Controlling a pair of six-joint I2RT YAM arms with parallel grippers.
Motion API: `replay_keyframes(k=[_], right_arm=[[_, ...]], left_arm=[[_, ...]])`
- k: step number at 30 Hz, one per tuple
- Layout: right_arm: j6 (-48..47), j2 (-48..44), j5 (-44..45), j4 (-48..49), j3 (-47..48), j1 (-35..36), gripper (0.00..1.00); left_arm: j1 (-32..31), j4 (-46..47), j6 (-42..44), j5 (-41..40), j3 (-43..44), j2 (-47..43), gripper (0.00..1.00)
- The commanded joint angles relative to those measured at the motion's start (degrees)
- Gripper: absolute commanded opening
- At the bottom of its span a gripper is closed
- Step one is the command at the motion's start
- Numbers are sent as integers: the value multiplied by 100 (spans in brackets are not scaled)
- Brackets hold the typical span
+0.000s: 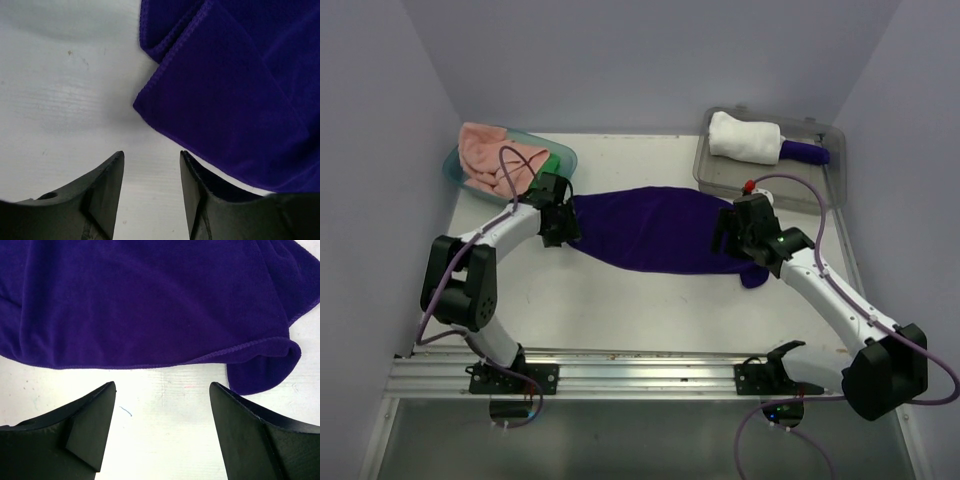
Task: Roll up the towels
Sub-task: Flatten the towel
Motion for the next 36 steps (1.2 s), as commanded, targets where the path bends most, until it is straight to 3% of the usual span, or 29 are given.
replay_keyframes(k=[1, 5, 9, 17, 24, 30, 36], right_arm=[[-140, 30, 22, 99, 22, 20, 80], [-184, 83, 40, 73, 58, 20, 81], [-184, 118, 48, 64, 58, 20, 81], [-237, 188, 172, 73, 102, 20, 82], [-158, 417, 224, -15, 32, -67, 86], [-17, 303, -205, -33, -469, -691, 86], [167, 22, -584, 29, -1040, -1157, 84]], left_arm=[[13, 479, 120, -227, 409, 390, 54], [31, 636, 182, -227, 629, 777, 57], [40, 638, 182, -174, 787, 1181, 52], [40, 199, -29, -297, 770, 920, 0], [40, -434, -73, -455, 436, -651, 0], [75, -1041, -187, -508, -275, -2145, 0], [119, -1349, -477, -569, -882, -2930, 0]])
